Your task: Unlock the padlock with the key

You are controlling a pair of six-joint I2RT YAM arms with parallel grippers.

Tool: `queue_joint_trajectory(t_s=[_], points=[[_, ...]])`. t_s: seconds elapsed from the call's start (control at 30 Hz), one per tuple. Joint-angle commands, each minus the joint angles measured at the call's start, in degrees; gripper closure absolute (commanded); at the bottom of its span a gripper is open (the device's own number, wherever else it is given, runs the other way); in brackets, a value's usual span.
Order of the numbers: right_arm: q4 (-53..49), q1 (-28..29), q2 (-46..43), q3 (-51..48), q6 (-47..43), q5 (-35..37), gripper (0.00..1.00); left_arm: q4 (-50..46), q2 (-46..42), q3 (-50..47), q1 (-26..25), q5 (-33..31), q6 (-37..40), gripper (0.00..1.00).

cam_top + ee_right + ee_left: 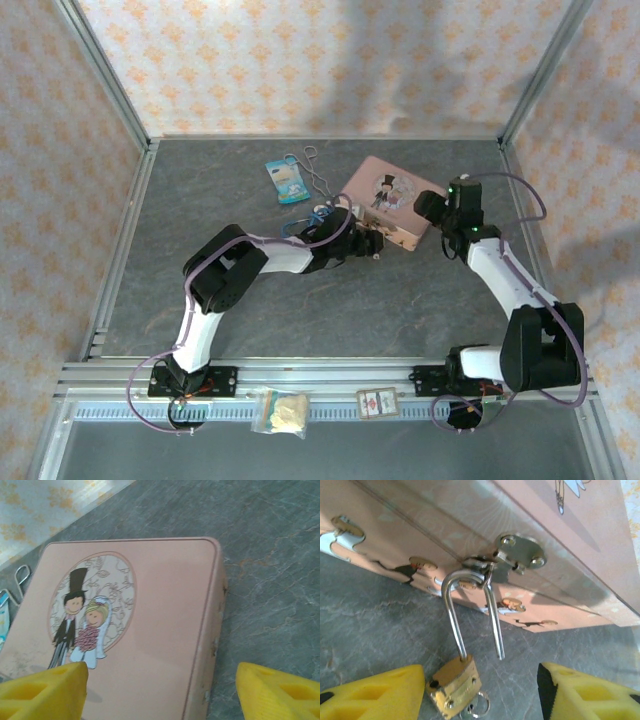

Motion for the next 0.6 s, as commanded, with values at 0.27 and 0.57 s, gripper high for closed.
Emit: queue_joint_trajectory(t_s=[0.27,0.57], points=[[6.88,-1.67,5.83,-1.56,1.27,0.80,0.23,-11.45,6.04,8.24,0.12,-2.92,5.80,0.44],[8.51,-1.68,10.22,-0.46,2.53,3.55,0.22,-24.77,6.92,12.12,-0.16,-7.51,13.49,0.55]])
